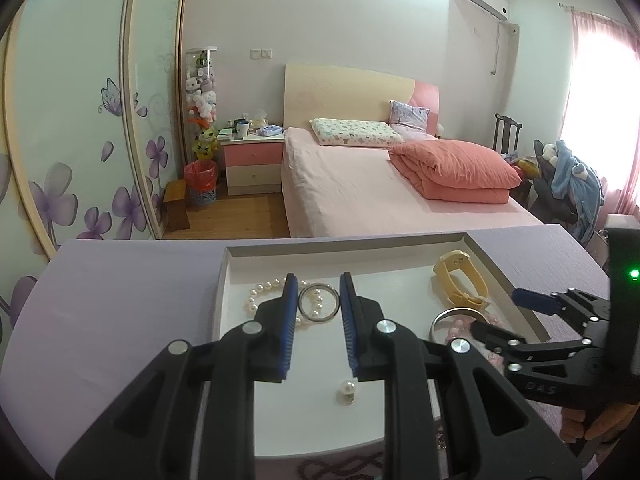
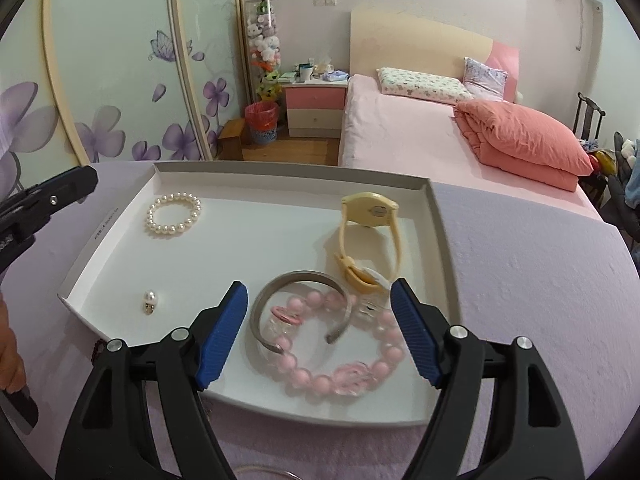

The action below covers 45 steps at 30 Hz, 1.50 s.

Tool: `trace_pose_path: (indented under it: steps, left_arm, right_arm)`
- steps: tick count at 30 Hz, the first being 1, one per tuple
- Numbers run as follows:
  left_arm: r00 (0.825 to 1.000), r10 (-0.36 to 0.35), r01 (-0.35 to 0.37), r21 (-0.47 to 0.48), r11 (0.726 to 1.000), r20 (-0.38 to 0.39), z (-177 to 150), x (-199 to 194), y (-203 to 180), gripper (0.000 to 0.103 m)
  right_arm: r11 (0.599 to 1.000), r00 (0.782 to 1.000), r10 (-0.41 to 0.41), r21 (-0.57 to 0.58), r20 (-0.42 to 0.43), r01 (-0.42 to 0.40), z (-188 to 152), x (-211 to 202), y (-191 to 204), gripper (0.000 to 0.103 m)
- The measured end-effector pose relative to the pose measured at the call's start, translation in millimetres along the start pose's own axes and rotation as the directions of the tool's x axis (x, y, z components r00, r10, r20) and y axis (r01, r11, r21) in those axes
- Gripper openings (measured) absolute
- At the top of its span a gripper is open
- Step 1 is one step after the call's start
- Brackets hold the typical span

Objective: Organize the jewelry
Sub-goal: 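Lower the silver cuff into the tray and open the right tool while the left holds the ring, then lower the silver ring into the tray and open the left tool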

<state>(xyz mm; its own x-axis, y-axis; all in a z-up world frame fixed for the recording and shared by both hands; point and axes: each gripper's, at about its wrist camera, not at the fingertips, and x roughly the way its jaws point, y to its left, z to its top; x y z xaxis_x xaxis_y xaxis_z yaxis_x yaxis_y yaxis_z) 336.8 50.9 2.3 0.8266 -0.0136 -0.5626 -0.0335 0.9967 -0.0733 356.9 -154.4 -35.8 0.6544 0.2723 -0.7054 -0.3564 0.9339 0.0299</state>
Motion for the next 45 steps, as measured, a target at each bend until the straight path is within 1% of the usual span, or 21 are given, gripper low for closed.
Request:
trace_pose_path:
  steps: [5,13,29,31,33,34,40,45]
  left_arm:
    - [1.0,0.0,0.0,0.007,1.0,-0.014,-2,11,-4,0.022]
    - [0.999,0.004,-0.004,0.002,1.0,-0.044,-5,34,-5,0.022]
    - [0.997,-0.01,0.009,-0.013,1.0,-0.08,-9,52,-9,0.022]
    - [0.996,-0.017,0.016,-0.016,1.0,-0.088,-10,52,-9,0.025]
    - [0.996,-0.02,0.018,-0.024,1.0,-0.083,-8,50,-7,0.041]
    - [0.997,-0.015,0.013,-0.026,1.0,-0.074,-6,47,-5,0.045]
    - [1.0,0.015,-0.016,-0.057,0.998,-0.027,1,23,10,0.048]
    - [0.999,0.032,-0.032,-0.071,0.997,-0.004,1,1,20,0.05]
  right_arm:
    - [0.999,1.0,0.012,0.031,0.029,-0.013,-2,-11,-12,0.074]
    - [0.999,0.998,0.021,0.031,0.066,-0.023,-7,-19,-16,0.074]
    - [0.998,0.998,0.026,0.048,0.064,-0.029,-14,-18,-24,0.074]
    - [0.998,0.998,0.027,0.049,0.064,-0.03,-15,-19,-24,0.074]
    - [0.998,0.997,0.028,0.048,0.065,-0.031,-15,-20,-23,0.074]
    - [0.998,0.997,0.028,0.049,0.065,-0.031,-14,-19,-23,0.074]
    - [0.998,0.996,0.038,0.055,0.081,-0.043,-18,-27,-23,0.074]
    - [0.997,0.995,0.045,0.06,0.086,-0.051,-24,-36,-20,0.074]
